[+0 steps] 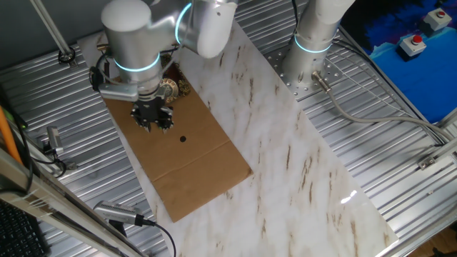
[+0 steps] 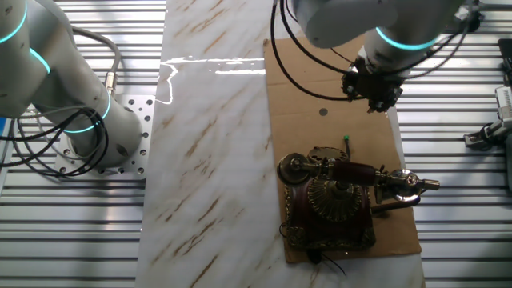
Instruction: Dial a number on an old rotary phone
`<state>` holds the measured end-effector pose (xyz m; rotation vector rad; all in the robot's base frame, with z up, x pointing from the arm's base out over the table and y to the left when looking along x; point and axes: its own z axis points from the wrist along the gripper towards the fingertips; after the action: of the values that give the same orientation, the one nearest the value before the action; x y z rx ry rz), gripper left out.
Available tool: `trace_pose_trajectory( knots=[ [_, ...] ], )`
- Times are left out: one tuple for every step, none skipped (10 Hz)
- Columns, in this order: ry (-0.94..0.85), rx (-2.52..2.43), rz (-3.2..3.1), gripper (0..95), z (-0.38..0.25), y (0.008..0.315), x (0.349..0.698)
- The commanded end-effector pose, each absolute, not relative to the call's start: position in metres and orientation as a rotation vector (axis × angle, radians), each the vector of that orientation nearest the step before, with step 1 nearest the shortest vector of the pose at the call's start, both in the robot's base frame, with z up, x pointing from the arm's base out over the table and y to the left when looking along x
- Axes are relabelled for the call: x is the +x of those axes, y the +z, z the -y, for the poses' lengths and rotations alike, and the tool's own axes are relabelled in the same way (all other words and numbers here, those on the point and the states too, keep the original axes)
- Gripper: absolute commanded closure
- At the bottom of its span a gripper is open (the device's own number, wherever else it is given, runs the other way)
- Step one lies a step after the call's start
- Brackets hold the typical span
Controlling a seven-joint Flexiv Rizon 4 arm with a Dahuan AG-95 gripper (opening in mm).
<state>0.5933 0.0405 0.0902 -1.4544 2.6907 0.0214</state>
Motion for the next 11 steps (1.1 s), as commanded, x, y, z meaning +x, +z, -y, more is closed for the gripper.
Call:
trace_pose_trajectory(
  knots=[
    [0.02,-1.494,-2.671,57.0,-0.0395,0.0901,0.5934],
    [0.021,-1.496,-2.674,57.0,-0.0393,0.0902,0.5932],
    [0.021,-1.497,-2.681,57.0,-0.0393,0.0902,0.5932],
    [0.022,-1.518,-2.669,57.0,-0.0389,0.0905,0.5928],
    [0.021,-1.523,-2.67,57.0,-0.0378,0.0913,0.5916],
    [0.017,-1.53,-2.669,57.0,-0.0377,0.0913,0.5916],
    [0.006,-1.53,-2.672,57.0,-0.0375,0.0912,0.5914],
    [0.014,-1.504,-2.683,57.0,-0.0375,0.0912,0.5914],
    [0.022,-1.494,-2.691,57.0,-0.0375,0.0912,0.5914],
    [0.011,-1.5,-2.705,57.0,-0.0375,0.0912,0.5914],
    [-0.013,-1.502,-2.721,57.0,-0.0375,0.0912,0.5914]
  ],
)
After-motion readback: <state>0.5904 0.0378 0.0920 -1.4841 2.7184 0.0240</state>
